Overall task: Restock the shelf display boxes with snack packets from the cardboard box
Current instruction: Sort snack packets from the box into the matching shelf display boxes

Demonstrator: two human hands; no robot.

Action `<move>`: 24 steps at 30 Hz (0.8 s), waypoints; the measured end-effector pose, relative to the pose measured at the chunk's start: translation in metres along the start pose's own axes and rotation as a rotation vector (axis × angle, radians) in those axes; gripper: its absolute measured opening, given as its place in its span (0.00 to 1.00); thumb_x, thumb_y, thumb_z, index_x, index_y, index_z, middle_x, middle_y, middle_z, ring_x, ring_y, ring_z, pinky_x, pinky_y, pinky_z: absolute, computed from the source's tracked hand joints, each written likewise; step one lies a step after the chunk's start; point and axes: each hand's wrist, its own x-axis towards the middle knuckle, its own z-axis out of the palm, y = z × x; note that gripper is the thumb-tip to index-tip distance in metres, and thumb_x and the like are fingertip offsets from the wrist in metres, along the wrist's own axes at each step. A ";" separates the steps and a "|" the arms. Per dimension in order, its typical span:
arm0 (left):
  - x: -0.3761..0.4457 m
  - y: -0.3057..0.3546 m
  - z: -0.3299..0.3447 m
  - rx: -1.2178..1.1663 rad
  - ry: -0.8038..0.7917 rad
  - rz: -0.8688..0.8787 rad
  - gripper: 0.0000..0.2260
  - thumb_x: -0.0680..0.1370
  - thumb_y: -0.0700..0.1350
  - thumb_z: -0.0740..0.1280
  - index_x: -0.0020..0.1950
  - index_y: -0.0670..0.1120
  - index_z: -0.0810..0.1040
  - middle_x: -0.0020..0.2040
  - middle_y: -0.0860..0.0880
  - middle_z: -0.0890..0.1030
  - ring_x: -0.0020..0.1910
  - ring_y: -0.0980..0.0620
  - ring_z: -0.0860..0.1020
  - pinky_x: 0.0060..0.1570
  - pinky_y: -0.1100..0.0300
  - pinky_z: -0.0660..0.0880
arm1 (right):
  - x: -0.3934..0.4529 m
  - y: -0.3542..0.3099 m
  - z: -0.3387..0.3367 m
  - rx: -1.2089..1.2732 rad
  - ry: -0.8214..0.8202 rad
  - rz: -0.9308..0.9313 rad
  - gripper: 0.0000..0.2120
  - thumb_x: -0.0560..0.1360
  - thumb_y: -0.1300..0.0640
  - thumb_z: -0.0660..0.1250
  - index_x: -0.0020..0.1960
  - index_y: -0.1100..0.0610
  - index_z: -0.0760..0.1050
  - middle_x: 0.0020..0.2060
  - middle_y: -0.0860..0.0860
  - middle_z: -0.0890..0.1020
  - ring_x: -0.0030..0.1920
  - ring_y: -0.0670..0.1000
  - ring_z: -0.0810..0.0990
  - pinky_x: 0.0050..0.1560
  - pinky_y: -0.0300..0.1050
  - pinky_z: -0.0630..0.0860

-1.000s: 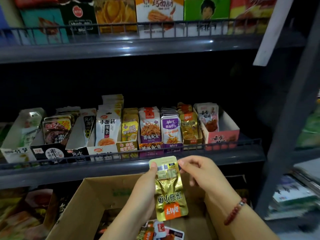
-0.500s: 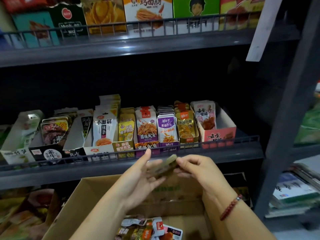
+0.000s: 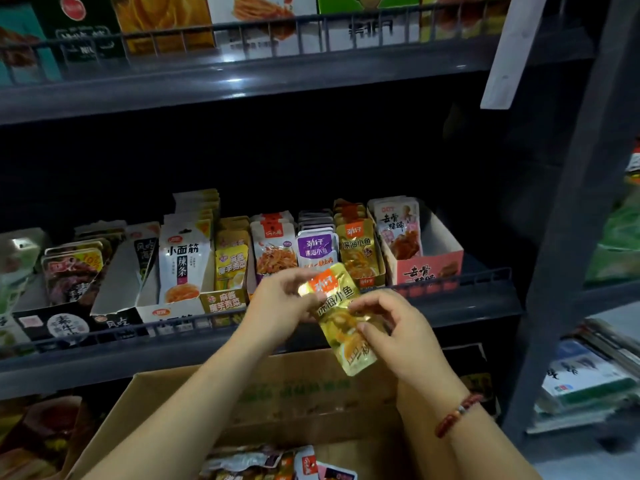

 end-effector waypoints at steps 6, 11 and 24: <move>0.061 0.027 0.020 0.151 0.152 0.332 0.09 0.76 0.39 0.70 0.52 0.52 0.77 0.47 0.54 0.79 0.45 0.58 0.79 0.39 0.66 0.80 | 0.016 0.036 -0.008 -0.402 0.050 -0.060 0.25 0.77 0.57 0.64 0.71 0.43 0.64 0.71 0.38 0.62 0.72 0.41 0.55 0.73 0.42 0.53; 0.098 0.037 0.037 0.293 0.242 0.480 0.10 0.78 0.39 0.67 0.59 0.47 0.80 0.50 0.54 0.78 0.51 0.57 0.76 0.43 0.75 0.69 | 0.022 0.066 -0.012 -0.664 -0.104 0.123 0.29 0.80 0.51 0.61 0.77 0.46 0.52 0.77 0.43 0.51 0.76 0.46 0.48 0.75 0.46 0.45; 0.138 0.006 0.071 0.714 0.091 0.510 0.17 0.78 0.34 0.64 0.66 0.44 0.77 0.61 0.41 0.77 0.61 0.41 0.75 0.58 0.50 0.73 | 0.025 0.071 -0.005 -0.634 -0.067 0.141 0.31 0.80 0.53 0.60 0.77 0.44 0.49 0.77 0.42 0.48 0.76 0.46 0.46 0.74 0.44 0.43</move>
